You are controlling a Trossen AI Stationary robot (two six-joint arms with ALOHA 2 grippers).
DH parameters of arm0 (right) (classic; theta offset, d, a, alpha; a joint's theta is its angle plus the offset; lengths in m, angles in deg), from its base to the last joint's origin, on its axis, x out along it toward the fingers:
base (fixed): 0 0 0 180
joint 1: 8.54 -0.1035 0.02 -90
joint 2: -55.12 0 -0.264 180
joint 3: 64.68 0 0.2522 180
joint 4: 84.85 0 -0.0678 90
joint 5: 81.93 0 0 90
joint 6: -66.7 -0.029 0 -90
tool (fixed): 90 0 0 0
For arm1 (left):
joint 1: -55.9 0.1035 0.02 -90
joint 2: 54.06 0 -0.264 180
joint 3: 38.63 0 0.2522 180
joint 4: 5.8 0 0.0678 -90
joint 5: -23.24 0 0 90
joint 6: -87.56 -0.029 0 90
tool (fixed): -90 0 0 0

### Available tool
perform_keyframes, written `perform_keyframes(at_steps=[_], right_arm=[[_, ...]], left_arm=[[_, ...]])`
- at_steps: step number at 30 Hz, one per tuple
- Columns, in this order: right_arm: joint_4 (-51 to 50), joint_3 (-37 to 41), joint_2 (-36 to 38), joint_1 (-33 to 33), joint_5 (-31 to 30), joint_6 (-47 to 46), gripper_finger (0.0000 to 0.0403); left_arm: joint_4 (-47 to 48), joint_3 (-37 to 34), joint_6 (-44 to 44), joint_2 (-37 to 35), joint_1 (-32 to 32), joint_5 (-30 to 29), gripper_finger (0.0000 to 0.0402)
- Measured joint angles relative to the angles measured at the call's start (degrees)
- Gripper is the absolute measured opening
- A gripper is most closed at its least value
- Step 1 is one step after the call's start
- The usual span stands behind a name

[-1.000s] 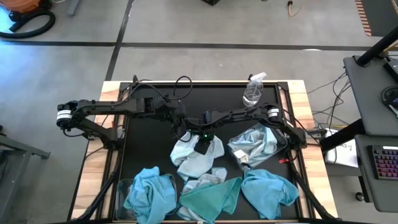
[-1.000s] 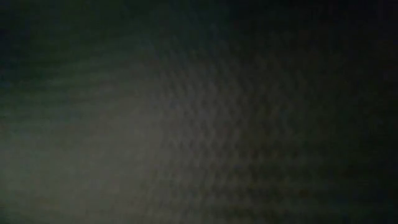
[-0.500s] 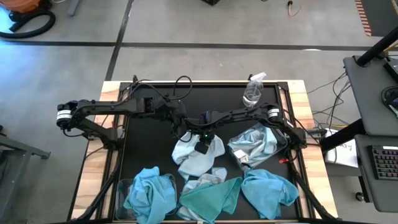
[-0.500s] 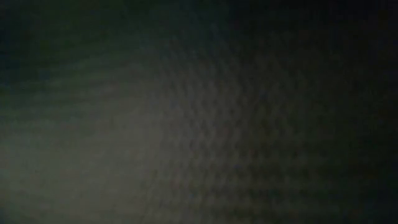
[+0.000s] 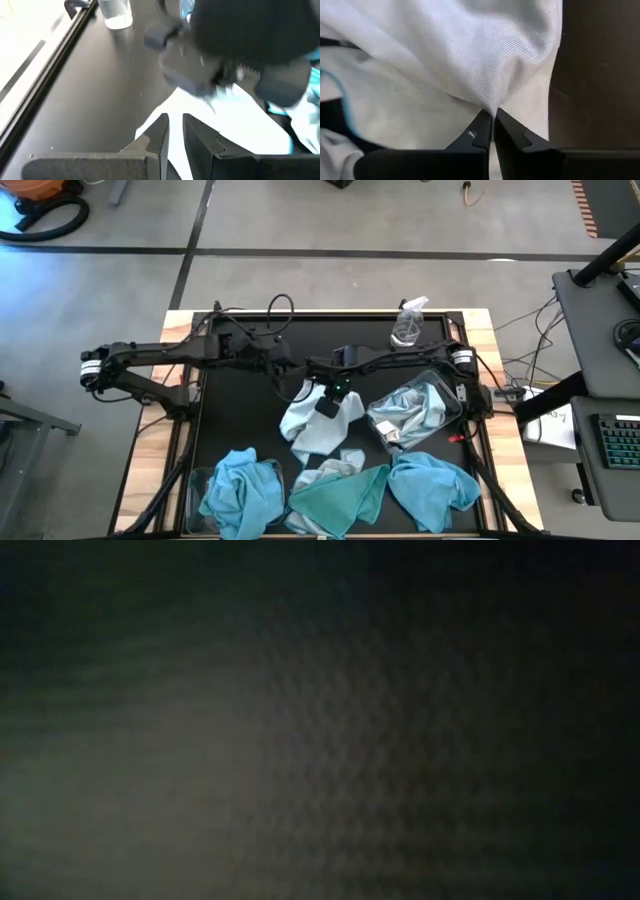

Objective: Sort microfiber towel by color & place in baskets
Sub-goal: Put the white towel into the top transparent bin

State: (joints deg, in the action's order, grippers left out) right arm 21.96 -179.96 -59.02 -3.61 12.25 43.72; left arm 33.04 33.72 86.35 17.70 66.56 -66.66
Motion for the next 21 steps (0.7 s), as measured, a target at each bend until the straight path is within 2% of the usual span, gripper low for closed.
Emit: perform_keyframes(at_steps=[10,16,21], right_arm=[[-4.29,0.00,9.09,-0.05,-5.12,-4.83,0.0009],[-5.25,0.00,15.65,-0.57,-8.03,-10.25,0.0009],[-5.23,0.00,20.66,-2.82,-11.15,-14.77,0.0009]], left_arm=[[5.73,-0.02,0.31,-5.83,0.02,-1.18,0.0040],[8.27,-0.13,0.57,-8.22,0.02,-5.32,0.0040],[9.47,-0.47,0.66,-9.39,0.04,-5.64,0.0040]])
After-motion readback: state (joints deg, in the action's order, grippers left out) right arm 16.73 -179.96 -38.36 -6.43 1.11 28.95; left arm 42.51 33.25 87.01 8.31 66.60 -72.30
